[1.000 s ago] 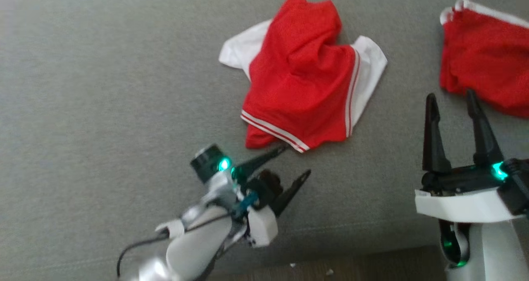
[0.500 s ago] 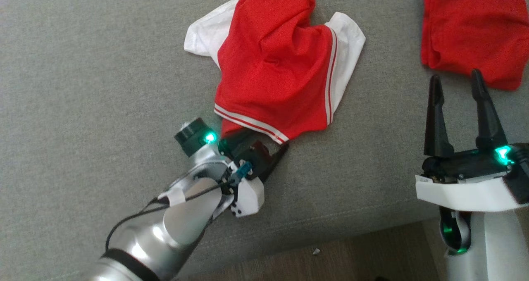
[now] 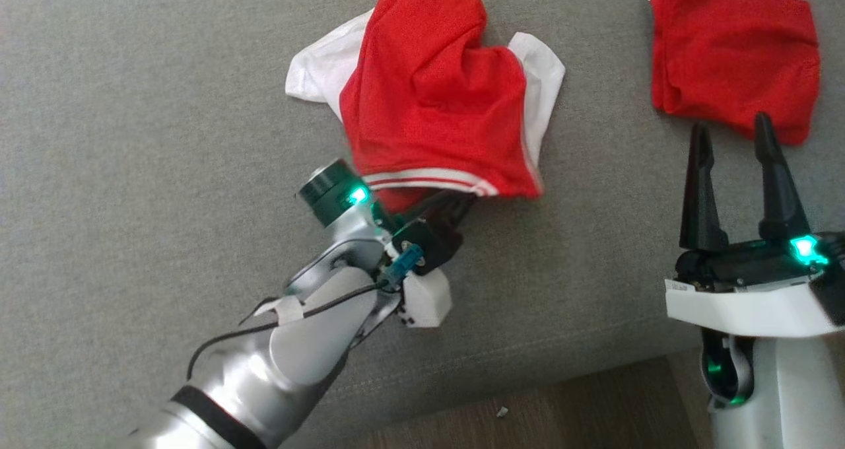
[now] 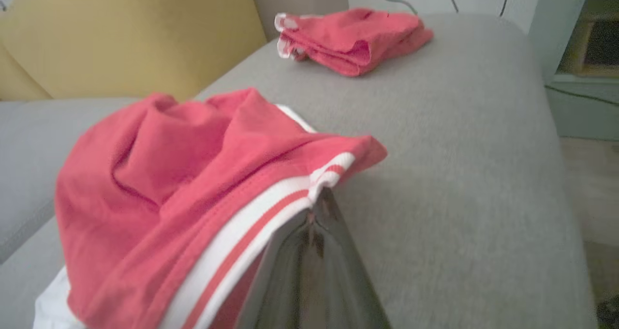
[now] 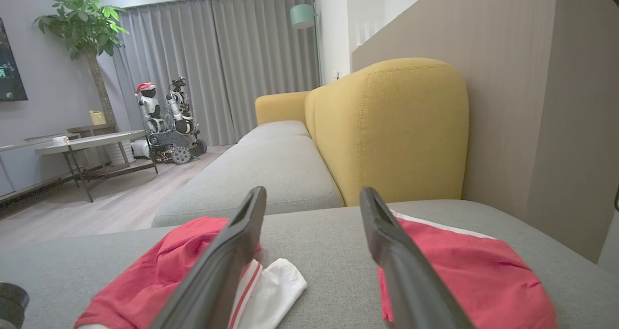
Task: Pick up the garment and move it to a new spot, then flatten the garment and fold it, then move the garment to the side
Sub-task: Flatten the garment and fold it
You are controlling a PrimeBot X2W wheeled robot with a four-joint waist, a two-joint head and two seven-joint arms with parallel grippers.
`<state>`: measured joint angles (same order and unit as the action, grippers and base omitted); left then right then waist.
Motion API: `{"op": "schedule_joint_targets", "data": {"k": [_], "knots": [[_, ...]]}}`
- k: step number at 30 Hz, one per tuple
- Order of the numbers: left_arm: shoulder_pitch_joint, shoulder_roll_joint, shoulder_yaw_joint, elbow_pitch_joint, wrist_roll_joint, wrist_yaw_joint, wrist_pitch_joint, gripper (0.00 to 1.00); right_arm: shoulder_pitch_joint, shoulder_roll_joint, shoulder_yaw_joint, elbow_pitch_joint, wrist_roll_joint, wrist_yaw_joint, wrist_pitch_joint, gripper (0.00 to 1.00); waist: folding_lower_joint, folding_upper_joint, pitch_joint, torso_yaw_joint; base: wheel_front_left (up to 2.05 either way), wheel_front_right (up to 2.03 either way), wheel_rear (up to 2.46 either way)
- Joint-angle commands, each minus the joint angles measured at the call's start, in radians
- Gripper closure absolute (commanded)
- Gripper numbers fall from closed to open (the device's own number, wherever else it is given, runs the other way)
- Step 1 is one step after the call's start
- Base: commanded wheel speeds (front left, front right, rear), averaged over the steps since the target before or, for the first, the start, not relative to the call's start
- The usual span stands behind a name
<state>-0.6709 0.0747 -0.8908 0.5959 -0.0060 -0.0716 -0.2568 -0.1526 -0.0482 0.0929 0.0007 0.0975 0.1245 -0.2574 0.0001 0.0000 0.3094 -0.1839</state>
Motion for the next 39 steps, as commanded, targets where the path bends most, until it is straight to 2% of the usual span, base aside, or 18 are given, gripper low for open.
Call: {"op": "schedule_joint_targets", "data": {"k": [1,8,13,20,24,26,29,31,34,39], "knots": [[-0.029,0.008,0.028,-0.047,-0.007,0.0,-0.005,1.0,-0.022,-0.002,0.02,-0.03,0.008,0.006,-0.004,0.0,-0.0001,0.0,-0.002,-0.001,0.0,0.0,0.0],[-0.034,0.019,0.042,-0.209,-0.013,0.008,-0.005,1.0,-0.015,-0.002,0.024,-0.022,0.025,0.006,-0.004,0.0,-0.0001,0.0,-0.04,-0.024,0.0,0.0,0.0],[-0.04,0.003,0.071,-0.323,-0.061,-0.001,-0.005,1.0,-0.004,-0.002,0.02,-0.02,0.03,0.006,-0.004,0.0,-0.0001,0.0,-0.074,-0.037,0.0,0.0,0.0],[-0.139,-0.023,0.175,-0.459,-0.251,-0.027,-0.005,1.0,0.019,-0.002,0.009,-0.014,0.033,0.006,-0.004,0.0,-0.0001,0.0,-0.129,-0.044,0.0,0.0,0.0],[-0.26,-0.024,0.24,-0.528,-0.397,0.015,-0.005,1.0,0.033,-0.002,0.01,-0.009,0.03,0.006,-0.004,0.0,-0.0001,0.0,-0.157,-0.043,0.0,0.0,0.0],[-0.324,-0.024,0.272,-0.513,-0.444,0.041,-0.005,1.0,0.037,-0.002,0.009,-0.009,0.03,0.006,-0.004,0.0,-0.0001,0.0,-0.166,-0.041,0.0,0.0,0.0],[-0.385,-0.023,0.325,-0.397,-0.488,0.083,0.011,1.0,0.038,-0.002,0.01,-0.01,0.033,0.006,-0.004,0.0,-0.0001,0.0,-0.173,-0.039,0.0,0.0,0.0],[-0.394,-0.013,0.341,-0.348,-0.495,0.091,0.024,1.0,0.037,-0.002,0.011,-0.012,0.036,0.006,-0.004,0.0,-0.0001,0.0,-0.173,-0.04,0.0,0.0,0.0],[-0.372,0.036,0.387,-0.198,-0.524,0.108,0.055,1.0,0.036,-0.002,0.013,-0.018,0.045,0.006,-0.004,0.0,-0.0001,0.0,-0.168,-0.041,0.0,0.0,0.0],[-0.293,0.138,0.437,0.021,-0.558,0.094,0.052,1.0,0.033,-0.002,0.022,-0.029,0.053,0.006,-0.004,0.0,-0.0001,0.0,-0.135,-0.04,0.0,0.0,0.0]]}}
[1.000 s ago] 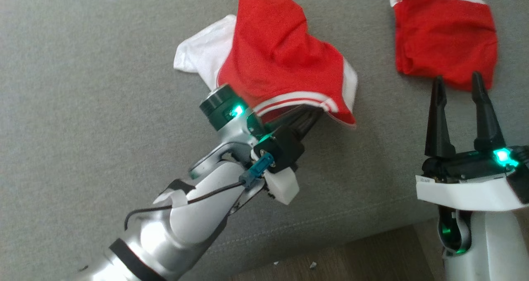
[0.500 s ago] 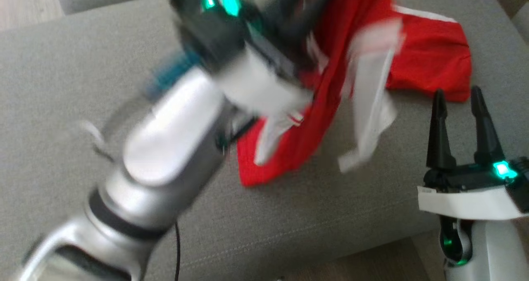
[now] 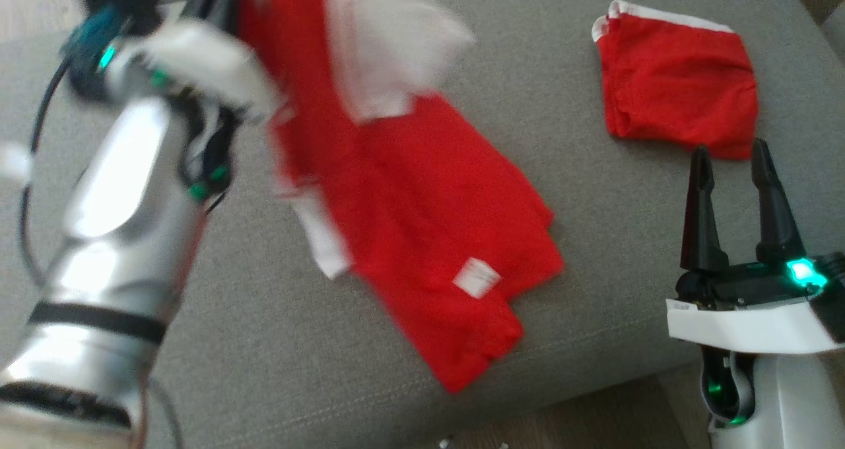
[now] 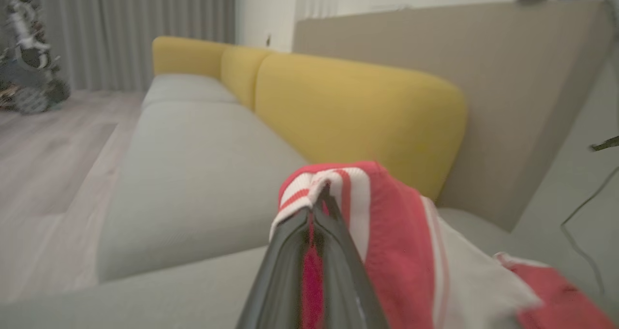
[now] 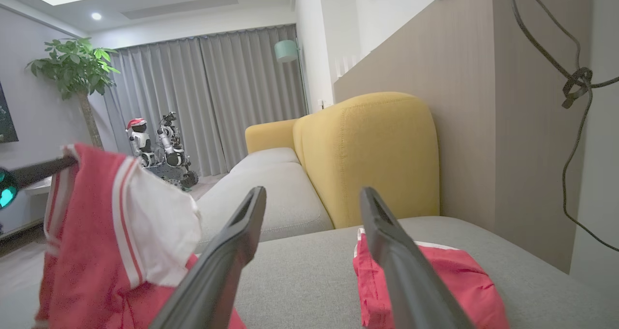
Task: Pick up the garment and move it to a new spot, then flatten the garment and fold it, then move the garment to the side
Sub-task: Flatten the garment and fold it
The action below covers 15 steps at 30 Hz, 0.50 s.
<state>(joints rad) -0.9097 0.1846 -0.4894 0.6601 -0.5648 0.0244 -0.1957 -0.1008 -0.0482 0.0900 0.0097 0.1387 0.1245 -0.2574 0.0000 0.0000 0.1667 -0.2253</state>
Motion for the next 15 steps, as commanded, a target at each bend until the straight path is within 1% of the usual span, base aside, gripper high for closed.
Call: {"op": "schedule_joint_targets", "data": {"k": [1,5,6,7,8,12,15], "knots": [[-0.044,0.047,0.047,-0.01,-0.002,-0.004,-0.017,1.0,-0.021,-0.002,0.025,-0.039,0.013,0.006,-0.004,0.0,0.0,0.0,0.015,0.003,0.0,0.0,0.0],[-0.021,0.11,0.088,0.09,-0.011,-0.018,-0.048,1.0,-0.029,-0.002,0.034,-0.039,0.011,0.006,-0.004,0.0,0.0,0.0,0.04,0.012,0.0,0.0,0.0],[-0.018,0.122,0.101,0.109,-0.017,-0.021,-0.052,0.8,-0.032,-0.002,0.035,-0.038,0.01,0.006,-0.004,0.0,0.0,0.0,0.045,0.015,0.0,0.0,0.0],[-0.016,0.132,0.115,0.125,-0.024,-0.026,-0.055,0.2,-0.035,-0.002,0.038,-0.037,0.009,0.006,-0.004,0.0,0.0,0.0,0.05,0.019,0.0,0.0,0.0],[-0.014,0.141,0.128,0.137,-0.032,-0.033,-0.058,0.0,-0.038,-0.002,0.042,-0.035,0.008,0.006,-0.004,0.0,0.0,0.0,0.054,0.023,0.0,0.0,0.0],[0.008,0.178,0.163,0.14,-0.037,-0.055,-0.064,0.0,-0.039,-0.002,0.082,-0.009,0.008,0.006,-0.004,0.0,0.0,0.0,0.061,0.047,0.0,0.0,0.0],[0.054,0.21,0.185,0.057,0.002,-0.059,-0.065,0.0,-0.031,-0.002,0.113,0.034,0.02,0.006,-0.004,0.0,0.0,0.0,0.064,0.073,0.0,0.0,0.0]]}}
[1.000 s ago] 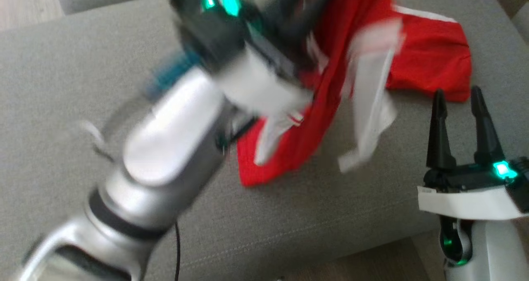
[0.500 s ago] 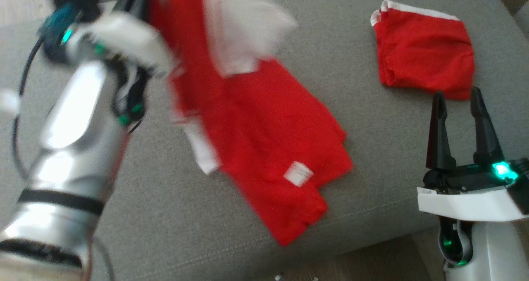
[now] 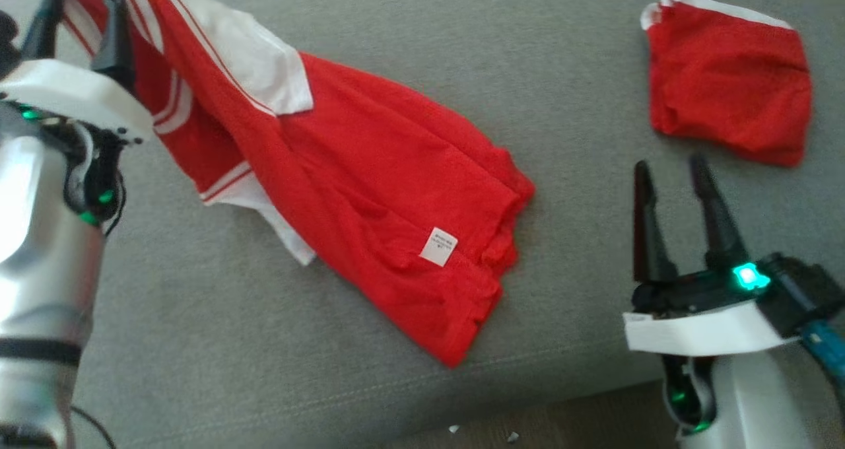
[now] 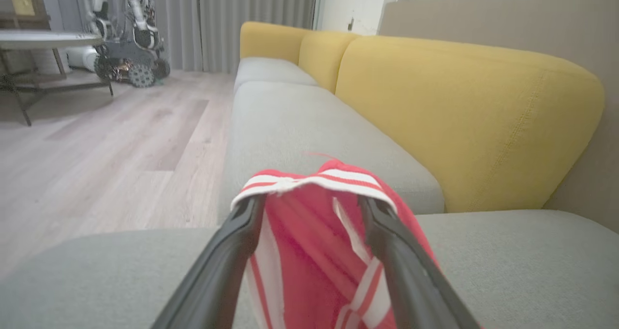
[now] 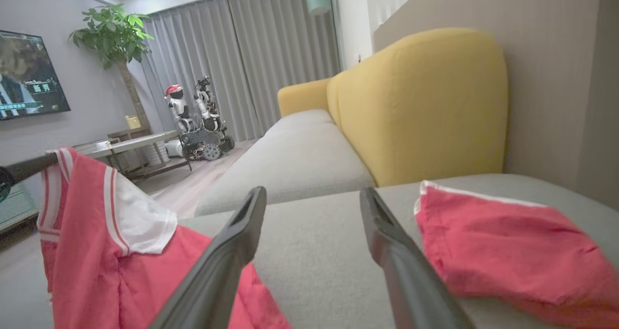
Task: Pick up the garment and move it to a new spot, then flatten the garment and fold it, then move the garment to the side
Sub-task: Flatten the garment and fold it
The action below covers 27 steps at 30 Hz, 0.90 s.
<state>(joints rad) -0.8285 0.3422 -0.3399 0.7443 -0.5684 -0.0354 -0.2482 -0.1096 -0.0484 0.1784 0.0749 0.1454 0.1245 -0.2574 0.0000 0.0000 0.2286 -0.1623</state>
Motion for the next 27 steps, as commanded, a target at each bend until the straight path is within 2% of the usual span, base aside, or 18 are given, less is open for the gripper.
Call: {"op": "schedule_joint_targets", "data": {"k": [1,4,6,10,14,19,20,25,26,27], "knots": [[-0.002,0.06,0.051,-0.073,0.022,0.005,-0.013,0.0,-0.02,-0.002,0.034,-0.014,0.02,0.006,-0.004,0.0,0.0,0.0,0.002,0.02,0.0,0.0,0.0],[0.109,0.067,0.073,-0.177,0.078,0.025,-0.013,0.0,-0.013,-0.002,0.071,0.054,0.037,0.006,-0.004,0.0,0.0,0.0,-0.003,0.054,0.0,0.0,0.0],[0.213,0.068,0.072,-0.243,0.134,0.064,-0.013,0.0,-0.016,-0.002,0.11,0.121,0.037,0.006,-0.004,0.0,0.0,0.0,-0.009,0.087,0.0,0.0,0.0],[0.319,0.072,0.079,-0.268,0.161,0.112,-0.013,0.0,-0.026,-0.002,0.16,0.229,0.058,0.006,-0.004,0.0,0.0,0.0,-0.005,0.127,0.0,0.0,0.0],[0.397,0.061,0.113,-0.377,0.188,0.149,-0.013,0.0,-0.041,-0.005,0.246,0.338,0.093,0.006,-0.003,0.0,0.0,0.0,0.006,0.152,0.0,0.0,0.0],[0.549,0.009,0.153,-0.605,0.266,0.189,-0.013,0.0,-0.064,-0.017,0.302,0.43,0.141,0.006,0.003,0.0,0.0,0.0,0.018,0.163,0.0,0.0,0.0],[0.549,0.009,0.153,-0.605,0.266,0.189,-0.013,0.0,-0.064,-0.017,0.302,0.43,0.141,0.006,0.003,0.0,0.0,0.0,0.018,0.163,0.0,0.0,0.0],[0.67,-0.069,0.16,-0.737,0.341,0.21,-0.013,0.0,-0.078,-0.022,0.31,0.512,0.161,0.006,0.024,0.0,0.0,0.0,0.015,0.184,0.0,0.0,0.0],[0.686,-0.081,0.16,-0.748,0.351,0.207,-0.013,0.0,-0.079,-0.023,0.314,0.521,0.164,0.006,0.026,0.19,0.0,0.0,0.013,0.188,0.0,0.0,0.0],[0.698,-0.091,0.159,-0.756,0.361,0.203,-0.013,0.0,-0.08,-0.024,0.318,0.527,0.165,0.006,0.026,0.51,0.0,0.0,0.012,0.192,0.0,0.0,0.0]]}}
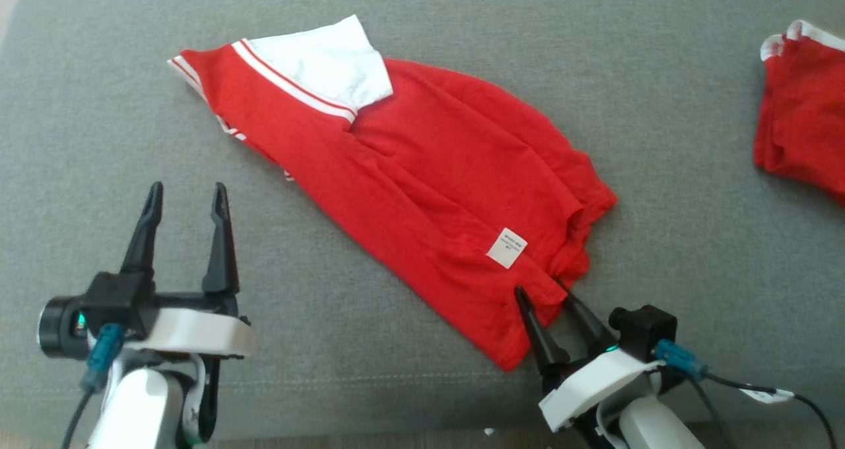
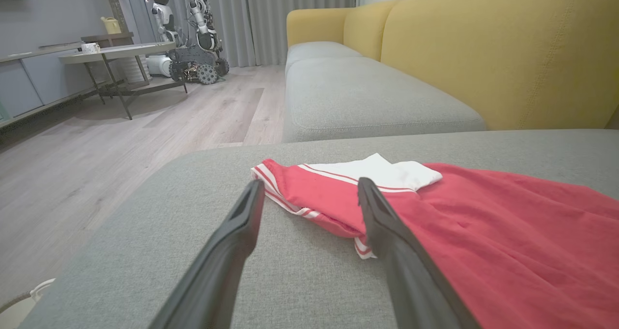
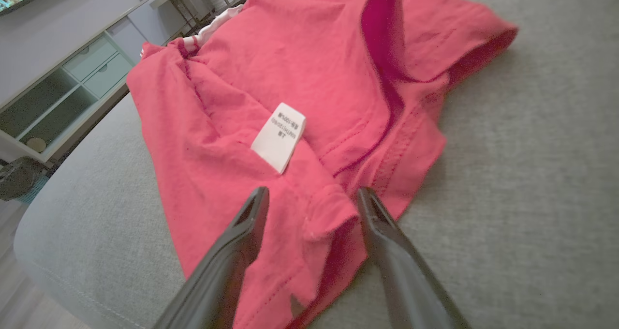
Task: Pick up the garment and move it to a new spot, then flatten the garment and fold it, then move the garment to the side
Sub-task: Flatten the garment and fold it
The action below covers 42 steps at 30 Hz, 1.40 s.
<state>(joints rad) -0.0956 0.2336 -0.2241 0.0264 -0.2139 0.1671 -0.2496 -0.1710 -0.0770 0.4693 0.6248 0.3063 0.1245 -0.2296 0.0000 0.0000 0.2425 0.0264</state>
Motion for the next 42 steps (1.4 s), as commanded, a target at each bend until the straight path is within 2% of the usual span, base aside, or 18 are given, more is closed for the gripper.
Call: {"op": "schedule_joint_targets", "data": {"k": [1,2,3,7,12,17,22,25,28,30,31,32,37,42], "knots": [[-0.025,0.009,0.043,-0.044,0.016,-0.004,-0.012,0.0,-0.016,0.002,0.033,-0.019,0.006,0.006,0.002,0.74,0.0,0.0,-0.002,0.007,0.0,0.0,0.0],[-0.018,0.001,0.043,-0.049,0.023,-0.009,-0.012,0.0,-0.013,-0.001,0.04,-0.015,0.008,0.006,0.007,0.98,0.0,0.0,-0.001,0.009,0.0,0.0,0.0],[-0.013,-0.006,0.045,-0.051,0.028,-0.015,-0.012,0.0,-0.011,-0.005,0.044,-0.014,0.009,0.006,0.01,1.0,0.0,0.0,0.0,0.011,0.0,0.0,0.0],[-0.008,-0.023,0.059,-0.053,0.05,-0.035,-0.012,0.0,-0.005,-0.027,0.04,-0.015,-0.003,0.006,0.019,1.0,0.0,0.0,0.006,0.011,0.0,0.0,0.0],[-0.008,-0.033,0.085,-0.064,0.076,-0.051,-0.012,0.0,0.01,-0.059,-0.079,-0.083,-0.083,0.006,0.006,1.0,0.0,0.0,0.012,-0.009,0.0,0.0,0.0],[0.003,-0.042,0.103,-0.067,0.096,-0.067,-0.012,0.0,0.038,-0.098,-0.258,-0.256,-0.176,0.006,0.023,1.0,0.0,0.0,0.007,-0.041,0.0,0.0,0.0],[-0.001,-0.056,0.096,-0.063,0.113,-0.093,-0.012,0.0,0.047,-0.13,-0.381,-0.436,-0.241,0.006,0.084,1.0,0.0,0.0,0.009,-0.053,0.0,0.0,0.0],[-0.01,-0.066,0.087,-0.058,0.121,-0.111,-0.012,0.0,0.059,-0.133,-0.385,-0.456,-0.241,0.006,0.142,1.0,0.0,0.0,0.009,-0.051,0.0,0.0,0.0],[-0.025,-0.074,0.064,-0.05,0.136,-0.133,-0.012,0.0,0.081,-0.132,-0.37,-0.413,-0.222,0.006,0.204,1.0,0.0,0.0,0.009,-0.045,0.0,0.0,0.0],[-0.029,-0.081,0.057,-0.048,0.14,-0.141,-0.012,0.0,0.089,-0.124,-0.367,-0.39,-0.216,0.006,0.209,1.0,0.0,0.0,0.011,-0.046,0.0,0.0,0.0],[-0.029,-0.083,0.054,-0.047,0.144,-0.143,-0.012,0.0,0.092,-0.115,-0.375,-0.379,-0.214,0.006,0.205,0.62,0.0,0.0,0.012,-0.048,0.0,0.0,0.0],[-0.027,-0.083,0.053,-0.045,0.147,-0.146,-0.012,0.0,0.096,-0.106,-0.389,-0.369,-0.218,0.006,0.199,0.0,0.0,0.0,0.013,-0.05,0.0,0.0,0.0],[-0.015,-0.087,0.051,-0.041,0.157,-0.154,-0.012,0.0,0.137,-0.065,-0.448,-0.365,-0.254,0.006,0.169,0.0,0.0,0.0,0.024,-0.061,0.0,0.0,0.0],[-0.017,-0.094,0.051,-0.047,0.162,-0.158,-0.012,0.0,0.185,-0.045,-0.462,-0.404,-0.27,0.006,0.153,0.0,0.0,0.0,0.043,-0.074,0.0,0.0,0.0]]}}
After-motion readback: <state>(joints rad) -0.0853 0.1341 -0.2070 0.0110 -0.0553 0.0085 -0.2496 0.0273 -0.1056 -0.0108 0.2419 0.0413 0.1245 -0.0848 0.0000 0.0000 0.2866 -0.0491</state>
